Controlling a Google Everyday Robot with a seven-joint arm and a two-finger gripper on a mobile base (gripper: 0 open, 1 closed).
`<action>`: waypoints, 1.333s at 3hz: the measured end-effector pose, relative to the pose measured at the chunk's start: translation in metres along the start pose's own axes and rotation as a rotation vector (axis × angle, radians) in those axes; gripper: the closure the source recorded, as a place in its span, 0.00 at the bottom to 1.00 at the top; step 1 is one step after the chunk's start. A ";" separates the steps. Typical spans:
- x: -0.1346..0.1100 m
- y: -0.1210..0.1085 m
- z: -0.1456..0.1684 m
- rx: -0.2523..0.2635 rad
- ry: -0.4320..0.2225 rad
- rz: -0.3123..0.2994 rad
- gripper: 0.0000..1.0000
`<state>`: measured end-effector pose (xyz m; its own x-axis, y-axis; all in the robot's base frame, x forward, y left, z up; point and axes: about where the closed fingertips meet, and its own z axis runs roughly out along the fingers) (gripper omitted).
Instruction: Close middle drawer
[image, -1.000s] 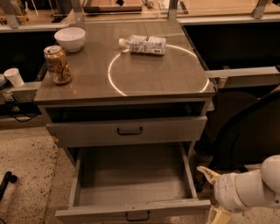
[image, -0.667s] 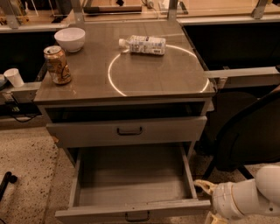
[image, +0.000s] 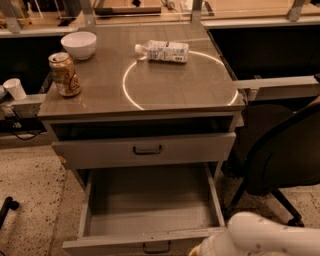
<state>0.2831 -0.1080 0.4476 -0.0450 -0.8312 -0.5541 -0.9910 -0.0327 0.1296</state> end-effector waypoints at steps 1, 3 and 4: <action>0.011 0.058 0.102 -0.181 0.040 -0.033 0.89; 0.089 0.036 0.189 -0.181 0.161 0.044 0.82; 0.070 0.043 0.173 -0.190 0.118 -0.001 0.59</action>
Offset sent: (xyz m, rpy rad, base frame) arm 0.2377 0.5911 -0.5570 -0.1025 0.0501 -0.1578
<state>0.2153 -0.0718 0.2724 -0.0180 -0.8898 -0.4559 -0.9490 -0.1283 0.2880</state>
